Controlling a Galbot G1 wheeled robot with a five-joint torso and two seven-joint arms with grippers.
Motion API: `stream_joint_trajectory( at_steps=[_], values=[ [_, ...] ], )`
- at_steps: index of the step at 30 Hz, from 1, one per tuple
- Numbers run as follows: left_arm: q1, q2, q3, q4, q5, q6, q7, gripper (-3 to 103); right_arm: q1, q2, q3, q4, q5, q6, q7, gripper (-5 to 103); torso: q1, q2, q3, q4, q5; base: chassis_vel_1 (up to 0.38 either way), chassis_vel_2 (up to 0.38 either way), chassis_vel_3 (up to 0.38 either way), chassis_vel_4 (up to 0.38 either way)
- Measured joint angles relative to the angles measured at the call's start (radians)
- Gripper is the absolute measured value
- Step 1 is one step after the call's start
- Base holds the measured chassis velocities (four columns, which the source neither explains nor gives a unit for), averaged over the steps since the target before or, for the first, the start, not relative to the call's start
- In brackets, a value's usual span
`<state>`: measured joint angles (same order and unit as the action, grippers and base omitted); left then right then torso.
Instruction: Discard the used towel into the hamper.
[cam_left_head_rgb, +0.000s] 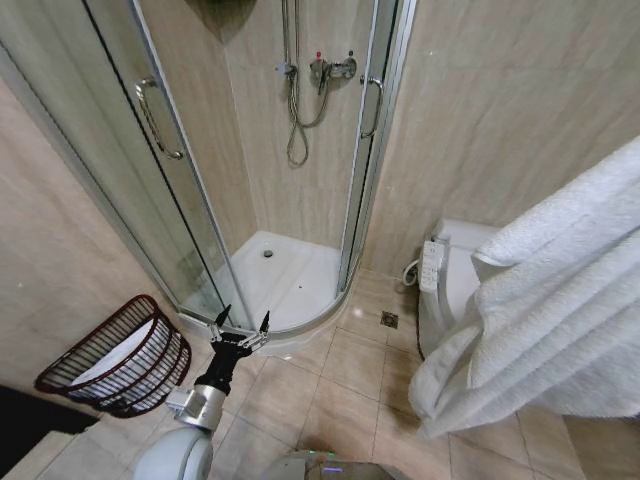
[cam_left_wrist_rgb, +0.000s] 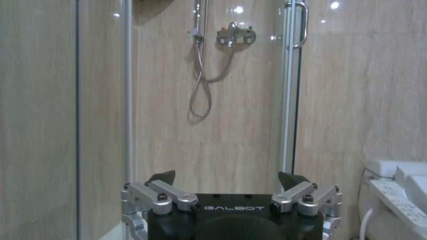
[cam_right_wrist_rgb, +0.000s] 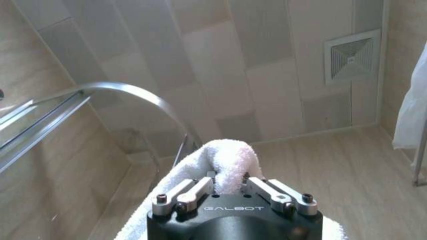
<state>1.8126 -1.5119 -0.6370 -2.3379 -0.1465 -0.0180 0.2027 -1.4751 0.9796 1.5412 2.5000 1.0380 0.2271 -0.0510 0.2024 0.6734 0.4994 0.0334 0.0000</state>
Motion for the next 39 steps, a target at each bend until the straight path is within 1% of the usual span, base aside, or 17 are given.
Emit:
stream_joint_trajectory(
  at_steps=[24, 38, 39],
  values=[
    [0.000, 0.000, 0.000, 0.000, 0.000, 0.000, 0.000, 100, 0.000, -0.009, 0.005, 0.000, 0.011, 0.013, 0.000, 10, 0.042, 0.103, 0.061, 0.0000, 0.0000, 0.000, 0.000, 0.000, 0.000],
    [0.000, 0.000, 0.000, 0.000, 0.000, 0.000, 0.000, 100, -0.002, 0.001, 0.005, 0.000, 0.002, 0.017, -0.005, 10, 0.071, 0.169, 0.098, 0.0000, 0.0000, 0.000, 0.000, 0.000, 0.000],
    [0.000, 0.000, 0.000, 0.000, 0.000, 0.000, 0.000, 100, -0.002, 0.001, 0.005, 0.000, 0.002, 0.017, -0.005, 10, 0.071, 0.169, 0.098, 0.0000, 0.0000, 0.000, 0.000, 0.000, 0.000]
  ],
)
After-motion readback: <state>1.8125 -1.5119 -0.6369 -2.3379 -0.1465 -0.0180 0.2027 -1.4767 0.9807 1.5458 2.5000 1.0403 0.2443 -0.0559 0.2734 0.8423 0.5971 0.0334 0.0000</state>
